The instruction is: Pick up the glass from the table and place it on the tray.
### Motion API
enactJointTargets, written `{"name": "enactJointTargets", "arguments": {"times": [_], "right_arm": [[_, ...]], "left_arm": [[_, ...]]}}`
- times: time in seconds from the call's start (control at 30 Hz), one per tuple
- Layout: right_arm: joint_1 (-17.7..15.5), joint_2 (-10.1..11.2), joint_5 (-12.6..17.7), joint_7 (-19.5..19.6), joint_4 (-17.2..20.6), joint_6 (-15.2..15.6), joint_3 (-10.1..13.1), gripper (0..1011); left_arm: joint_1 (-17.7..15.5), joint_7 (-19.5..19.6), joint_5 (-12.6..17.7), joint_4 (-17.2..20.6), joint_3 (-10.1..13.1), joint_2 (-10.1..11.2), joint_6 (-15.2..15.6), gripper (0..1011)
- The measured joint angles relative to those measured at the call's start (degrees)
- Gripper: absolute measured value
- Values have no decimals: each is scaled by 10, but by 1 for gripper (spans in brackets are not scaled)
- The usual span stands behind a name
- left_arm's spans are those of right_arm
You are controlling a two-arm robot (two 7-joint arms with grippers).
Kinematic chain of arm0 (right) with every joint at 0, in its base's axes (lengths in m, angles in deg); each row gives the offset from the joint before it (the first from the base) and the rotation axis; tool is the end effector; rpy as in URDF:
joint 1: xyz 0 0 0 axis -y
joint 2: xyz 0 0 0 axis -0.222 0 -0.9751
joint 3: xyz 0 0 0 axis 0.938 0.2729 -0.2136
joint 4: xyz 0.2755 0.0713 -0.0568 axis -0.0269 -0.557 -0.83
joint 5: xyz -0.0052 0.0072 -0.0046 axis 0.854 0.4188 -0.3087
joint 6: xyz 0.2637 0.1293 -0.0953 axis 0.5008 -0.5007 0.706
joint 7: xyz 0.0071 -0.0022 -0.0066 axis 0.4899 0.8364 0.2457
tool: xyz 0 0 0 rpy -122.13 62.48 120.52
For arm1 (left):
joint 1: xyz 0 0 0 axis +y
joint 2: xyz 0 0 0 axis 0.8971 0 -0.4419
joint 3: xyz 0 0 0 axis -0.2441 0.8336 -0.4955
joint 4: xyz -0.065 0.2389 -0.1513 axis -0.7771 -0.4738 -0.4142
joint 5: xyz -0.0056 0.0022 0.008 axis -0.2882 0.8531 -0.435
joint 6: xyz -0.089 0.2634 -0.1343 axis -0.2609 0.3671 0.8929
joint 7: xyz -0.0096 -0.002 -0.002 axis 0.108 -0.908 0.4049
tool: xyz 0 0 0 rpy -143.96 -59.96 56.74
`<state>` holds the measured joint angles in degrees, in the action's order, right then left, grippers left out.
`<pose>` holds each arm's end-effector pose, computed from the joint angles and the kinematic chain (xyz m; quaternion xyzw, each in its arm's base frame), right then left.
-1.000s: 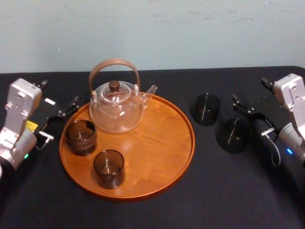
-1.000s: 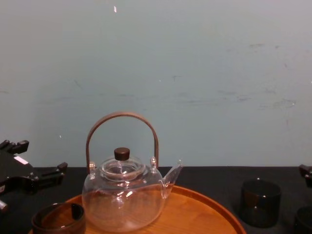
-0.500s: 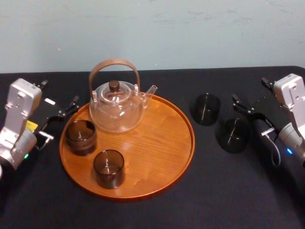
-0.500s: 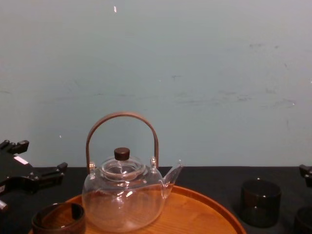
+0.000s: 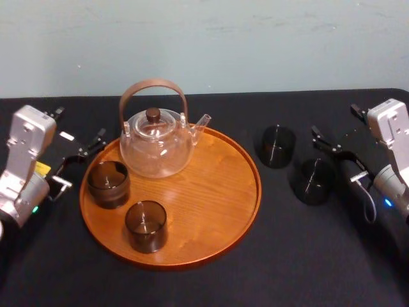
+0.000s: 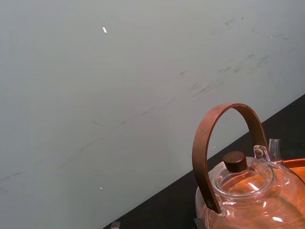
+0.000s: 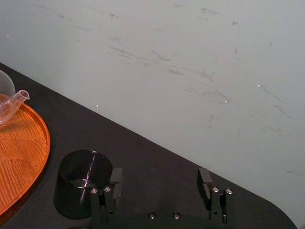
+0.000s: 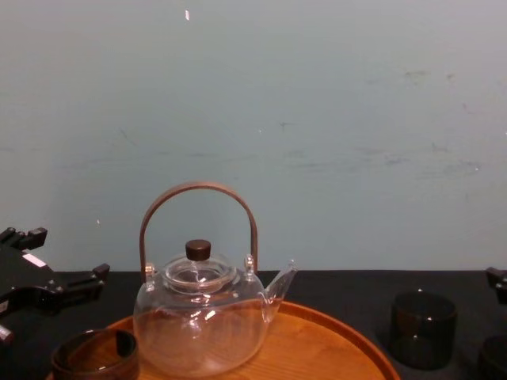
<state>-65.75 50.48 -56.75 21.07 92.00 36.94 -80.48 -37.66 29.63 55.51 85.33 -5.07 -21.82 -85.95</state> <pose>0.3579 -0.0826 -0.3024 -0.1413 -0.1324 -0.5800 0.7913 0.3580 0.0827 -0.3022 0.1416 -0.1324 0.5800 0.7913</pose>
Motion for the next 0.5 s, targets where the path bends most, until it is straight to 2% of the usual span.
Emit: {"name": "enactJointTargets", "arguments": {"times": [0.3, 0.5], "right_arm": [[0, 0, 0, 0, 0, 0, 0, 1002], [-10, -4, 11, -16, 8, 1, 12, 1002]], "left_arm": [[0, 0, 0, 0, 0, 0, 0, 1001], [0, 0, 0, 0, 0, 0, 0, 1002]]}}
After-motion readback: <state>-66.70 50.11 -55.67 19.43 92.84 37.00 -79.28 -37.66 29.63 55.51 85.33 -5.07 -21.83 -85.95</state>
